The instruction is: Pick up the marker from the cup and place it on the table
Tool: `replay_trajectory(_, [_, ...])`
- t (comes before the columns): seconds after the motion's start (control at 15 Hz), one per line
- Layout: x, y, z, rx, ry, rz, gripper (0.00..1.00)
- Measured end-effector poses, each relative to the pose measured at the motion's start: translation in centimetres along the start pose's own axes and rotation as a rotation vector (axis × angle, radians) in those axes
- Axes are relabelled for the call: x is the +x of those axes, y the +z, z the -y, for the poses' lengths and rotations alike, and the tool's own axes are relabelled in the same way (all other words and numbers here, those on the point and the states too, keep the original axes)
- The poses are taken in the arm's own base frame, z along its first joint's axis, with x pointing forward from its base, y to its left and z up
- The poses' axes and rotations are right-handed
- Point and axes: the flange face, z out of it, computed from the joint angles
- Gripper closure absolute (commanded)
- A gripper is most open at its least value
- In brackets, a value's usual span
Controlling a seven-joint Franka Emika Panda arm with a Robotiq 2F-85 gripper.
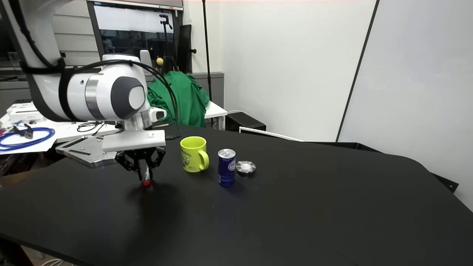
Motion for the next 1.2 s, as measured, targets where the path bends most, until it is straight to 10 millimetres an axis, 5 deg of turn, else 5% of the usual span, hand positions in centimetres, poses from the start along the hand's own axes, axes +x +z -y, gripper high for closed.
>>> replay_trajectory(0.4, [2.4,-1.9,-0.8,-0.003,-0.004,0.021,0.01])
replay_trajectory(0.87, [5.9,-9.5,-1.0,0.024,-0.067,0.172,0.00])
replay_trajectory(1.2, [5.9,-10.0,-0.8,0.034,-0.085,0.187,0.00])
